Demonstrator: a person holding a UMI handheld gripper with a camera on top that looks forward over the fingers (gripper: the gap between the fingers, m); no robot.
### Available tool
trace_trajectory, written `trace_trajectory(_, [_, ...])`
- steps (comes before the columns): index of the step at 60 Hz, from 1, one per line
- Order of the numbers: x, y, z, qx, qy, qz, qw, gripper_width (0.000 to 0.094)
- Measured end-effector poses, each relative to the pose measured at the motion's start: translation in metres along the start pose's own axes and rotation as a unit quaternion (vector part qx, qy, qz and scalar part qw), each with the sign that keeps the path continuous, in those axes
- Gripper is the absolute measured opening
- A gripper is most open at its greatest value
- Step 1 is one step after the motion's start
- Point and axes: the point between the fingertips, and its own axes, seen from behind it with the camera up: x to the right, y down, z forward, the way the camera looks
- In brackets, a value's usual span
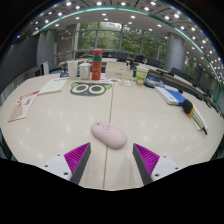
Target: Arrange mouse
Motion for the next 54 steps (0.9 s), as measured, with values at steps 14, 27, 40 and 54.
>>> trace_trajectory(14, [0.008, -0.023, 0.044, -0.004, -0.013, 0.007, 1.0, 0.0851])
trace_trajectory(27, [0.013, -0.043, 0.076, -0.001, -0.026, 0.013, 1.0, 0.0808])
trace_trajectory(40, [0.014, -0.053, 0.093, 0.002, -0.027, 0.027, 0.999, 0.0485])
trace_trajectory(54, [0.016, -0.056, 0.095, 0.0, -0.015, 0.029, 0.999, 0.0363])
